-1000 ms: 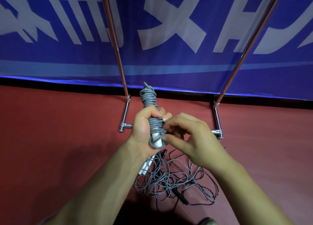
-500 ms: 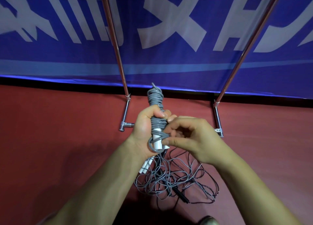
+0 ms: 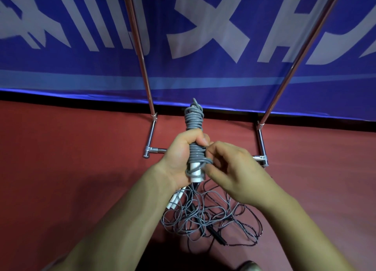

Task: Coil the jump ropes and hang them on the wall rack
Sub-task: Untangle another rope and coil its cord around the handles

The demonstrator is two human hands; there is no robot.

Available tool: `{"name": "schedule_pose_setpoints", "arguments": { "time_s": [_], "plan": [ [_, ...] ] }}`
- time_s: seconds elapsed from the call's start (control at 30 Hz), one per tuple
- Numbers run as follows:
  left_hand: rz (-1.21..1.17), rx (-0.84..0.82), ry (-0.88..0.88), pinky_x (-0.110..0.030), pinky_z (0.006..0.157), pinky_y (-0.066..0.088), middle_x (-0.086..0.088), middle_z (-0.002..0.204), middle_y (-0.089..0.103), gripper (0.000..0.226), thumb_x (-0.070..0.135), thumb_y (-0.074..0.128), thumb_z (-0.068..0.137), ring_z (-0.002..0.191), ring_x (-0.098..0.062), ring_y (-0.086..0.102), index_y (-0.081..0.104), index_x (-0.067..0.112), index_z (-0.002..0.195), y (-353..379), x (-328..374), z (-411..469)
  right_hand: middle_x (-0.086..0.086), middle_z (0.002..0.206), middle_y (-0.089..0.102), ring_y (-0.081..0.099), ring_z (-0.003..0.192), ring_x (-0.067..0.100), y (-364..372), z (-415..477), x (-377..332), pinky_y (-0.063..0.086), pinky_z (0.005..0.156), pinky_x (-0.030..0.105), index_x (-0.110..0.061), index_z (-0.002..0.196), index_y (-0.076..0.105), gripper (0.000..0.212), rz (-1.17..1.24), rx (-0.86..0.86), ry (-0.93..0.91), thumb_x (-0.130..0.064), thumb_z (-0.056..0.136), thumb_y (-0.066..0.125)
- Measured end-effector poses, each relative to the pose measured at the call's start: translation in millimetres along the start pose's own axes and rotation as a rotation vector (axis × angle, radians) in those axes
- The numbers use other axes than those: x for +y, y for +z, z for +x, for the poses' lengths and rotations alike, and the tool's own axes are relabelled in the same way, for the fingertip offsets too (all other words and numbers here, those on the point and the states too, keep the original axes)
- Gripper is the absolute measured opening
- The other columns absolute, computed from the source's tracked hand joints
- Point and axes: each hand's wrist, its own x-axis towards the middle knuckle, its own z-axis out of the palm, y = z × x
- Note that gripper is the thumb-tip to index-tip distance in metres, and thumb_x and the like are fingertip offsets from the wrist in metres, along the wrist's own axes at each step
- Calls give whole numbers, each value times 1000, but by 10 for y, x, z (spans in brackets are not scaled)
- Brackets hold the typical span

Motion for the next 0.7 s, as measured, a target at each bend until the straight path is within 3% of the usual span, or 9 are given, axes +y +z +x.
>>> {"name": "schedule_pose_setpoints", "arguments": {
  "time_s": [0.1,0.17,0.23,0.3,0.37,0.5,0.6,0.7],
  "plan": [
    [-30,24,15,-33,62,38,-4,58,40,15,14,59,53,59,-21,38,44,17,54,50,-9,-12,-13,68,43,44,65,4,35,7,-25,34,59,16,-33,77,43,19,-74,116,-16,-26,84,59],
    [-66,66,33,-35,66,37,-2,59,40,14,13,59,54,59,-20,37,45,16,53,53,-10,-11,-10,69,49,47,64,9,60,3,-16,42,58,28,-27,82,53,7,-130,161,-12,-31,84,58],
    [-101,99,52,-32,65,37,0,62,39,13,12,53,60,58,-17,35,44,16,52,61,-1,-9,-8,64,54,48,58,12,80,-6,-4,43,55,34,-24,89,63,12,-161,178,31,-35,86,60],
    [-127,117,92,-30,62,40,0,63,36,16,12,49,64,56,-16,33,42,17,50,57,9,1,-9,54,49,41,49,10,122,1,-19,37,49,29,-23,89,70,9,-28,202,108,-31,89,66],
    [-152,145,159,-31,60,38,0,63,34,16,13,54,58,55,-15,28,41,18,49,49,21,12,-10,47,39,29,45,7,186,29,-52,26,45,24,-19,87,76,9,301,228,240,-15,92,69],
    [-246,197,262,-36,64,23,1,63,31,26,13,64,45,68,-17,9,39,19,53,62,30,14,-2,42,36,22,41,12,332,77,-146,18,46,21,-11,87,73,18,856,275,474,2,92,61],
    [-252,216,303,-33,64,11,0,63,28,23,10,59,50,71,-18,6,38,18,55,94,19,9,6,45,47,33,36,15,298,83,-199,30,44,23,-5,89,63,11,911,225,449,4,93,59],
    [-220,218,324,-27,52,20,0,64,29,16,10,51,60,57,-14,18,37,18,58,82,32,-3,17,53,54,47,44,21,212,62,-193,43,51,33,5,92,61,3,831,123,346,3,93,63]
  ]
}}
